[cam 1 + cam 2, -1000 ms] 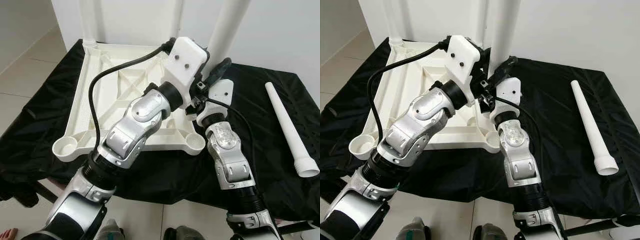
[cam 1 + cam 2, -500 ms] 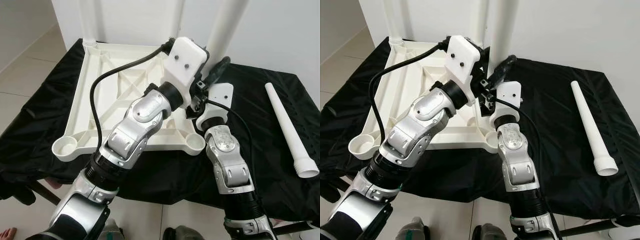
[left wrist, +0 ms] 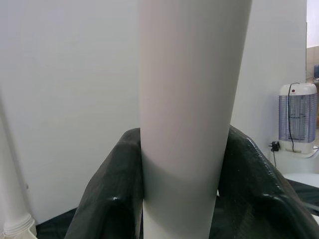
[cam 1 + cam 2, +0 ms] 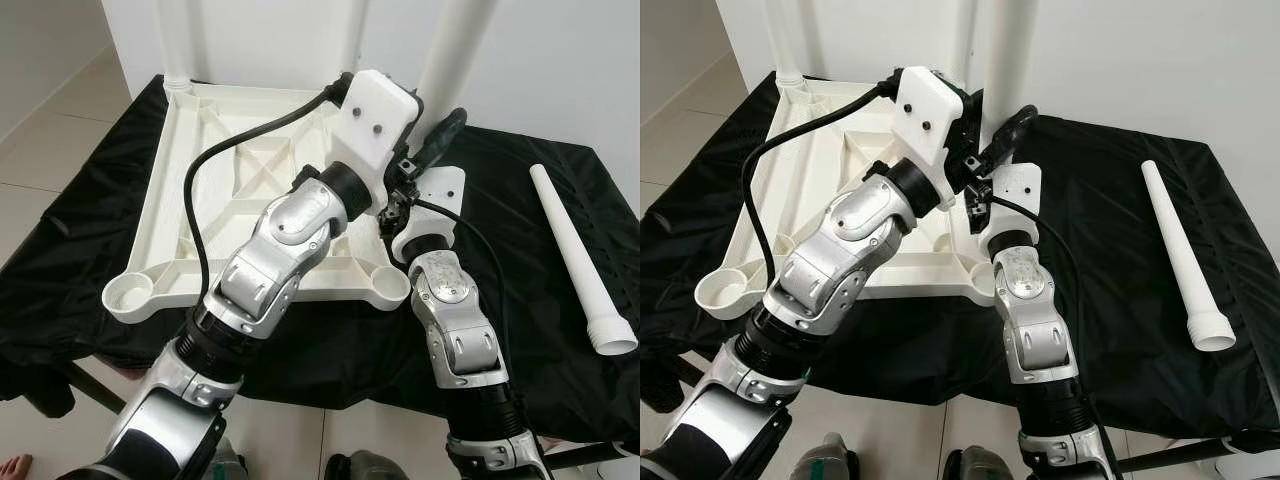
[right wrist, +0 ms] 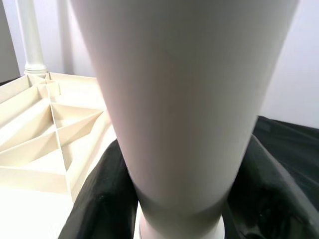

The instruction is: Building children table

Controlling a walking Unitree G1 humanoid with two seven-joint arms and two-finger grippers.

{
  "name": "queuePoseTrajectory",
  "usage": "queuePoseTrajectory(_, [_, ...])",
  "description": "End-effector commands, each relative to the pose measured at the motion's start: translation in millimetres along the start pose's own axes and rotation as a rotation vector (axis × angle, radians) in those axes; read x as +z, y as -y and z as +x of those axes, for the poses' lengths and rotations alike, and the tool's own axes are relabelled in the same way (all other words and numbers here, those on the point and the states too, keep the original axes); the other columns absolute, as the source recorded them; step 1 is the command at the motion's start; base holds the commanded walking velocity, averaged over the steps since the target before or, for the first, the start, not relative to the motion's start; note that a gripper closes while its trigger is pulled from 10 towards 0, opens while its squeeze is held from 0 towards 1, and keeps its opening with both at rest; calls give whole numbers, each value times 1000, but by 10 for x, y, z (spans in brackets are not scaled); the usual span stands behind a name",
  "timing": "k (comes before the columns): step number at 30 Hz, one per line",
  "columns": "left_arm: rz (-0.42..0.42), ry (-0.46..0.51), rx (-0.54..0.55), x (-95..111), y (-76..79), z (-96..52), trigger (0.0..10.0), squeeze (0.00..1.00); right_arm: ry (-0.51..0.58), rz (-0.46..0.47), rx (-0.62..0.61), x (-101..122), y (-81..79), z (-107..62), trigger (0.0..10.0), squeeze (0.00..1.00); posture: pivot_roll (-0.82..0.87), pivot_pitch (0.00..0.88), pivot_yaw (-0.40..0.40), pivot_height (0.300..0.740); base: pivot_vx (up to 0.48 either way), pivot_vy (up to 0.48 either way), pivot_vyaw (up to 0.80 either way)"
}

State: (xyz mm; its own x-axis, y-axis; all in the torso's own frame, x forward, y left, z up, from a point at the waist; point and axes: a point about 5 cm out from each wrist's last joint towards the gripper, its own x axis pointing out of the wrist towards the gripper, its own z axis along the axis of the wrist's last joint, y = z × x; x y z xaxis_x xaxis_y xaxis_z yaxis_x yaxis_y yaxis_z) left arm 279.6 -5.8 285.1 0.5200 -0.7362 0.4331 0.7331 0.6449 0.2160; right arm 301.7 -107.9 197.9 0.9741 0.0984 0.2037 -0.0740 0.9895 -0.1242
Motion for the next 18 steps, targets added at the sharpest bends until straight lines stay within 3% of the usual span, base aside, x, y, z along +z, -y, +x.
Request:
queuePoseTrajectory(1, [10,2,-4,-6,-7,-15,10000,0,15,7,-15,41,40,-3,0,0,49,11,-90,740,0,0,0])
queuePoseTrajectory(2, [8,1,-6,-10,-4,-16,10000,0,14,2,-16,41,42,-5,235,0,49,10,-91,740,0,0,0])
queuePoseTrajectory(3, [8,1,-6,-13,0,-16,10000,0,14,-5,-16,41,43,-6,4392,0,49,10,-91,740,0,0,0])
queuePoseTrajectory(4, [7,0,-7,-17,1,-17,10000,0,15,-15,-15,40,43,-5,10000,0,50,9,-90,740,0,0,0])
queuePoseTrajectory(18, [0,-4,-8,-29,27,-17,10000,0,30,-53,-8,51,36,0,10000,0,51,7,-90,740,0,0,0])
